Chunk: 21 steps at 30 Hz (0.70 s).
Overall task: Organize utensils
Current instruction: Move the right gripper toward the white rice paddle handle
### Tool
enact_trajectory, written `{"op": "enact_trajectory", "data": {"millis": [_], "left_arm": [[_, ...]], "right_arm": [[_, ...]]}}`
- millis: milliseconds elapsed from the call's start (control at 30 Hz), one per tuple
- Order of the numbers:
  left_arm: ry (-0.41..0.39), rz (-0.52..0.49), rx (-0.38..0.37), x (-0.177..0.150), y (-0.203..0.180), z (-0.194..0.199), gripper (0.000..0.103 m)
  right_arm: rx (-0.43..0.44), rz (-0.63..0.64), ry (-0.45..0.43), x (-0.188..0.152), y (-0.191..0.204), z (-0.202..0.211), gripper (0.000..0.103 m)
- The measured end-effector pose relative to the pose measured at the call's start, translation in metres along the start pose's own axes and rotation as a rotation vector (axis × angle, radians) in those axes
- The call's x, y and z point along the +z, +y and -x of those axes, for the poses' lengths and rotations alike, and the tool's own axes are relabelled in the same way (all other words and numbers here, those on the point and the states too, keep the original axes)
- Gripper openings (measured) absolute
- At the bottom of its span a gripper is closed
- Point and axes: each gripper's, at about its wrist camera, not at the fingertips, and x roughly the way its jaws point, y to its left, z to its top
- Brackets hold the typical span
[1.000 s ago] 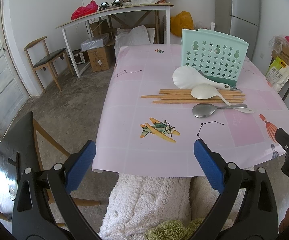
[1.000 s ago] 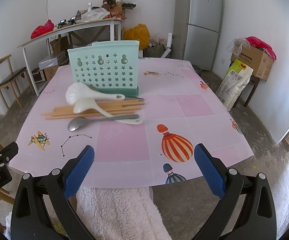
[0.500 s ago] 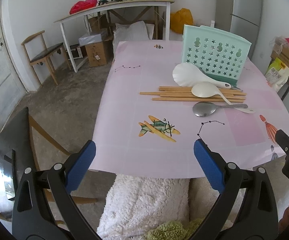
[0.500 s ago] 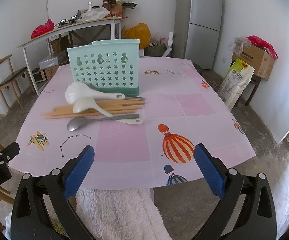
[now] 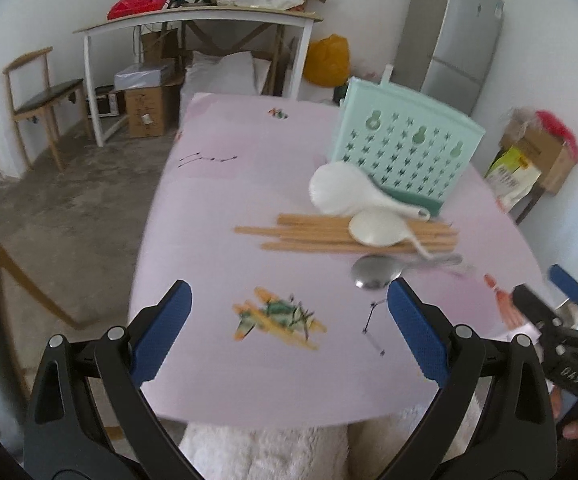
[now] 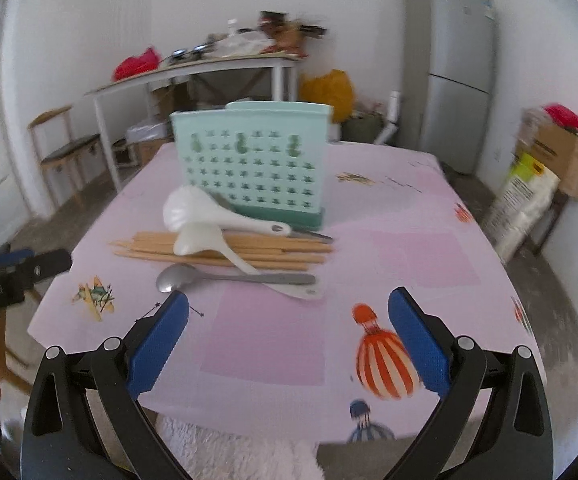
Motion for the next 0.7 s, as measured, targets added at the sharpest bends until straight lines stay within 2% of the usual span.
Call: {"op": "enact_trajectory", "data": {"millis": [67,167,233,300,500,533,567,600,700], "left_arm": [[-0.007,0.007,-0.043,0.002,0.001,-0.007,0.094],[0.006,-0.011,-0.069,0.001,-0.001,-0.022,0.095],[0.008,-0.049,-0.103,0.0,-0.006,-0.029,0.094],[-0.004,-0.115,-0.118,-0.002,-0.015,-0.034,0.094],[0.02,-0.486,-0.183,-0.012,-0.07,-0.059,0.094],[0.032,-0.529,-0.19,-0.014,-0.075,-0.064,0.089],[0.044,-0.563,-0.197,-0.015,-0.08,-0.069,0.079],[0.072,-0.601,-0.208,-0.014,-0.086,-0.077,0.076],[0.131,-0.624,-0.24,-0.012,-0.089,-0.092,0.064]], "right_arm": [[0.041,0.097,-0.003,0.008,0.01,-0.009,0.097],[0.066,0.209,0.007,0.016,0.023,-0.025,0.097],[0.08,0.232,0.025,0.02,0.024,-0.033,0.097],[0.088,0.229,0.036,0.023,0.019,-0.039,0.097],[0.095,0.117,0.104,0.024,-0.011,-0.059,0.097],[0.095,0.095,0.113,0.024,-0.015,-0.062,0.097],[0.093,0.081,0.117,0.023,-0.019,-0.063,0.097],[0.09,0.068,0.118,0.022,-0.022,-0.065,0.097],[0.088,0.042,0.115,0.02,-0.027,-0.067,0.097]]}}
